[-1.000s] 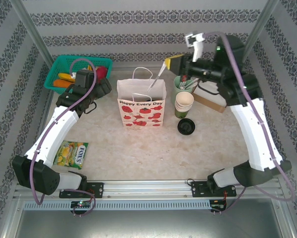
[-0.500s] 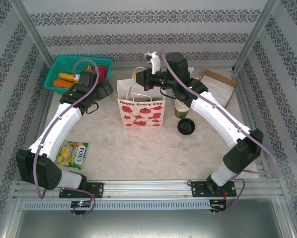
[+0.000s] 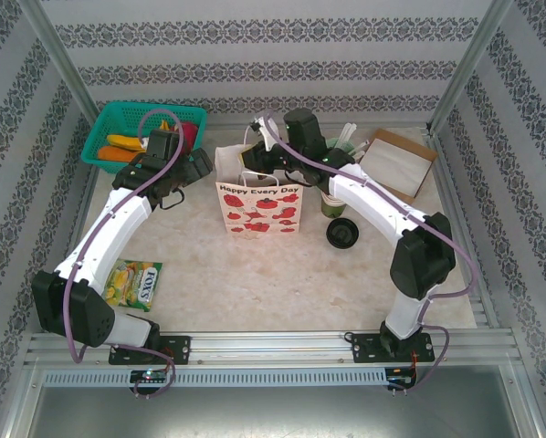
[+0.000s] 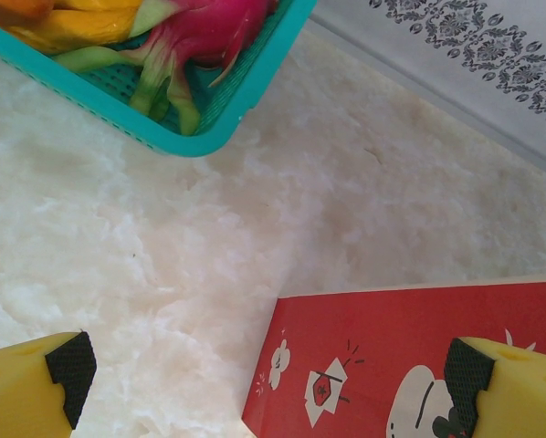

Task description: Pack the takeout coffee

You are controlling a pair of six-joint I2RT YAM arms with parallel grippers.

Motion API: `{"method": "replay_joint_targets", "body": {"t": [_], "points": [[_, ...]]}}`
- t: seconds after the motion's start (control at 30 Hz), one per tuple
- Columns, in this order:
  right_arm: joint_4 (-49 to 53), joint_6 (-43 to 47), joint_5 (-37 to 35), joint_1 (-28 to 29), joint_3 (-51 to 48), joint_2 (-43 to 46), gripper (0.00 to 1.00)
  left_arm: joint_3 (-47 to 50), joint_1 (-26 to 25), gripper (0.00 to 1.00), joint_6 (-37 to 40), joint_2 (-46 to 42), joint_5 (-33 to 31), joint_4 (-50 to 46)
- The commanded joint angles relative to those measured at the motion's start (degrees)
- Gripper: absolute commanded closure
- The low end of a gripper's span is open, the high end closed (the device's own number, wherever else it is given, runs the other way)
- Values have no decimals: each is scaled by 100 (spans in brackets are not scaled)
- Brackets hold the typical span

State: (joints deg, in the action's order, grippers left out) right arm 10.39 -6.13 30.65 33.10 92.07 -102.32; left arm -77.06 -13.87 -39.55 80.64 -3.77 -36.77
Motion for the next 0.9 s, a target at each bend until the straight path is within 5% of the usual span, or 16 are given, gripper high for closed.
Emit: {"method": "replay_joint_targets", "body": {"t": [0.0, 0.63, 0.87], "points": [[273, 673, -86, -78, -54, -90, 100, -55, -21, 0, -74, 59, 58, -84], [2113, 1862, -1890, 46, 528, -206, 94, 6, -28, 0, -87, -21, 105, -91], [2764, 2098, -2570, 177, 951, -279, 80, 11, -27, 0, -88, -11, 130, -62]]}}
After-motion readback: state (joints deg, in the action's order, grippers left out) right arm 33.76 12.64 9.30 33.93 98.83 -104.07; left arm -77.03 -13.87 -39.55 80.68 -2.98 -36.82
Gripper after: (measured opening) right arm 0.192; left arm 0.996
